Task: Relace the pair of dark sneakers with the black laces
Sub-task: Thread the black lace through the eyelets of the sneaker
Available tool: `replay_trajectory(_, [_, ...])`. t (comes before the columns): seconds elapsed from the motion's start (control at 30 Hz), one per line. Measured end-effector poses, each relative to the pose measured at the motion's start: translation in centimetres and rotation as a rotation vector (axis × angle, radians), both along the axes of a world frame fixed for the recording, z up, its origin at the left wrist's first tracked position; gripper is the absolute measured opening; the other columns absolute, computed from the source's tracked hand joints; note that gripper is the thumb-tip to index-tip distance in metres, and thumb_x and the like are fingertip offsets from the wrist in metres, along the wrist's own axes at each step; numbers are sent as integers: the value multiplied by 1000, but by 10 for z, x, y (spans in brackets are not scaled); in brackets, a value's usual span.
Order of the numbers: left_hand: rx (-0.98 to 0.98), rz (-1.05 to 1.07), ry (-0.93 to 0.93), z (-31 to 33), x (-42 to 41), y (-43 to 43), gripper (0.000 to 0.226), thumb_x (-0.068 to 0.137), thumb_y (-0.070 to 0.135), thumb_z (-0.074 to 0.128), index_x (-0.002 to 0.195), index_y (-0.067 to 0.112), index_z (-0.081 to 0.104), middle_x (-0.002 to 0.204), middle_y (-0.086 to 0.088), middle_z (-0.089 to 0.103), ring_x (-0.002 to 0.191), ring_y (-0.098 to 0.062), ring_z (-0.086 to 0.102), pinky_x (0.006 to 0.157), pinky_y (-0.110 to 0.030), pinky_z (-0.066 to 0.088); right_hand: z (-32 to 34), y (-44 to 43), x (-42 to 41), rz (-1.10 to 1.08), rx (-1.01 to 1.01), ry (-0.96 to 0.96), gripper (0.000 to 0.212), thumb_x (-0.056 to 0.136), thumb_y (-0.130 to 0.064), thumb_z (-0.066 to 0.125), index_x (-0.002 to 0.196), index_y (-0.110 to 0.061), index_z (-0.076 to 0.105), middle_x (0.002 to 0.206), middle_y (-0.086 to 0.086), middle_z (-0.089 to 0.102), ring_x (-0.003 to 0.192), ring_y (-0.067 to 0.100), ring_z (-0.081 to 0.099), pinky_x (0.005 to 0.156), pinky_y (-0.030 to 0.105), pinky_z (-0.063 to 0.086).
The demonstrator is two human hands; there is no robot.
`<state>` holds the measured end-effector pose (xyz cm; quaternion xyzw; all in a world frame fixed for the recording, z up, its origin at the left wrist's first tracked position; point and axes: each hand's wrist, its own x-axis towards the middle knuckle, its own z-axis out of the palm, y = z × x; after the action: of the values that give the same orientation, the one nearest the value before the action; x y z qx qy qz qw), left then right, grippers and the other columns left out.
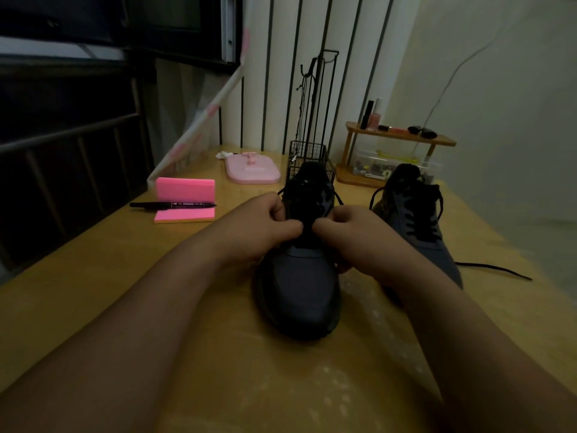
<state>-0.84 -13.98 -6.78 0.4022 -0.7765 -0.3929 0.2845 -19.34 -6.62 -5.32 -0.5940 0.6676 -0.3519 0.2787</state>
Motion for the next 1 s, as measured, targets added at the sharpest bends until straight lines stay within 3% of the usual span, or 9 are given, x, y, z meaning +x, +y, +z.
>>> replay_trajectory(0.1, [-18, 22, -16, -2, 2, 0, 23, 89, 32, 73, 95, 15, 58, 78, -4, 65, 65, -15, 55, 60, -33, 44, -1, 0, -1, -9, -4, 51, 35, 97, -33, 63, 102, 2, 64, 76, 10, 61, 61, 20, 61, 57, 33, 55])
replay_trajectory(0.2, [-70, 11, -12, -1, 4, 1, 21, 93, 32, 72, 98, 18, 58, 79, -1, 63, 65, -8, 56, 62, -31, 44, -2, 3, -5, 26, -22, 31, 30, 100, -36, 62, 98, -6, 63, 78, 6, 63, 65, 17, 63, 63, 34, 56])
replay_trajectory(0.27, [-89, 4, 65, 0, 4, 2, 17, 98, 34, 68, 103, 22, 57, 86, -2, 63, 69, -7, 57, 64, -29, 45, -2, 4, -7, 33, -66, -40, 28, 102, -40, 61, 96, -13, 62, 81, 1, 65, 70, 15, 66, 66, 34, 58])
replay_trajectory(0.37, [-140, 21, 193, 1, 2, 1, 3, 105, 27, 57, 106, 25, 59, 96, -2, 65, 79, -7, 60, 70, -26, 49, -3, -1, -8, -68, -218, -80, 17, 106, -37, 55, 104, -20, 61, 95, 4, 69, 86, 23, 70, 77, 45, 62])
replay_trajectory(0.43, [-165, 13, 243, 0, 0, 0, 11, 107, 19, 54, 103, 25, 62, 92, 0, 66, 77, -7, 60, 70, -27, 51, -8, -6, -9, -133, -325, -29, 6, 107, -28, 55, 104, -26, 60, 96, 2, 70, 85, 21, 70, 76, 46, 62])
replay_trajectory(0.53, [-173, 18, 266, -2, -2, 0, 12, 107, 15, 55, 106, 21, 64, 92, -1, 68, 76, -8, 62, 72, -27, 55, -15, -11, -10, -124, -427, 1, 6, 103, -24, 63, 103, -30, 61, 91, -4, 70, 82, 10, 69, 69, 36, 62])
replay_trajectory(0.7, [-223, 65, 281, -4, -4, -5, 8, 103, 16, 63, 108, 23, 63, 89, -1, 70, 77, -9, 68, 70, -23, 57, -17, -16, -11, -104, -538, 115, 4, 99, -24, 70, 100, -27, 67, 90, -11, 69, 85, 4, 67, 76, 33, 60])
replay_trajectory(0.9, [-386, 58, 232, -7, -9, -6, 6, 102, 20, 66, 102, 25, 64, 95, 10, 66, 83, 1, 63, 66, -10, 48, -15, -20, -12, -83, -632, 344, 2, 101, -24, 66, 99, -22, 66, 91, -9, 63, 86, 11, 60, 74, 34, 54])
replay_trajectory(1.0, [-407, 53, 255, -7, -12, -7, 8, 104, 20, 64, 101, 27, 62, 96, 9, 66, 85, -1, 62, 69, -12, 50, -15, -23, -11, -80, -625, 391, 6, 103, -24, 61, 99, -20, 62, 91, -6, 59, 84, 14, 56, 73, 39, 52])
